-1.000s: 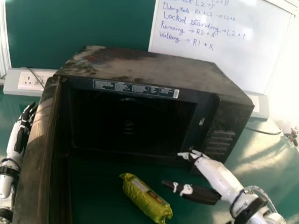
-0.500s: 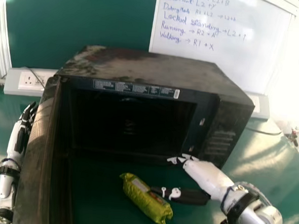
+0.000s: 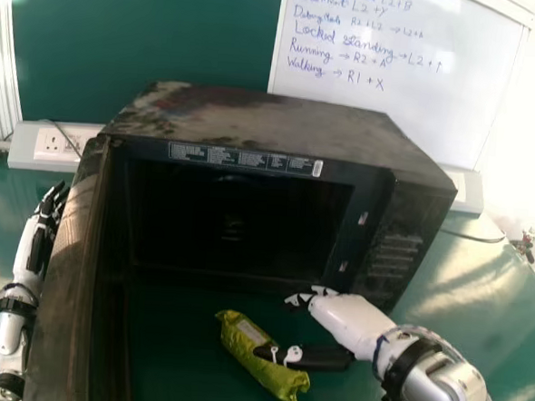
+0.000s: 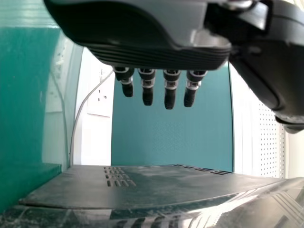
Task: Put biscuit inside oven
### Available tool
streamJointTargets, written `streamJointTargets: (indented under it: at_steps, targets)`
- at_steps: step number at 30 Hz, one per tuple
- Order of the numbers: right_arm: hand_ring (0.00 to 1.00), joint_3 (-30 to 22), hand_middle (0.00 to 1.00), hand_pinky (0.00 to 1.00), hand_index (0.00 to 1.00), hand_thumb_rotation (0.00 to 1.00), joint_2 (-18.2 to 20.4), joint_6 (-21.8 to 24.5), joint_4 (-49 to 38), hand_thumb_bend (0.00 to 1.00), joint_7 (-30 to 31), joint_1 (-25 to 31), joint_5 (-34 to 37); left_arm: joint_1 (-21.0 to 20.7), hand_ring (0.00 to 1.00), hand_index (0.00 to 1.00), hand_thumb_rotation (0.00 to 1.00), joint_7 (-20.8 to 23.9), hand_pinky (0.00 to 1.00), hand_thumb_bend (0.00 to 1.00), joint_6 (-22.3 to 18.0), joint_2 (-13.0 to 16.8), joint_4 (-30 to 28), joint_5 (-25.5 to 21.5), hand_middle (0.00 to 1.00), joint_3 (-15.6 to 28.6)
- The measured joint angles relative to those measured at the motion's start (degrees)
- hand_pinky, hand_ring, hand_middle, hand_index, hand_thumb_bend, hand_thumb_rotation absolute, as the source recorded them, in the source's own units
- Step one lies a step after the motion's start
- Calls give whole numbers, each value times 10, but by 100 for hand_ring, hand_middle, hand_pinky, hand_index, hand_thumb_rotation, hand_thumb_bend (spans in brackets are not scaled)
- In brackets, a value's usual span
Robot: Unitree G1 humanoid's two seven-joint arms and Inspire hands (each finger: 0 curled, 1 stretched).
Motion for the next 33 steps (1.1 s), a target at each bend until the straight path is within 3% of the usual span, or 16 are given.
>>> streamJointTargets:
  at_steps: [14, 33]
  targets:
    - [82, 51, 83, 87, 87, 79, 18, 28, 1, 100, 39, -33, -74, 0, 100, 100, 100, -1, 100, 100, 0, -1, -1, 0, 100, 0]
    - [82, 110, 82, 87, 86, 80, 51, 13, 33, 100, 84, -72, -153, -1, 100, 100, 100, -1, 100, 100, 0, -1, -1, 0, 100, 0]
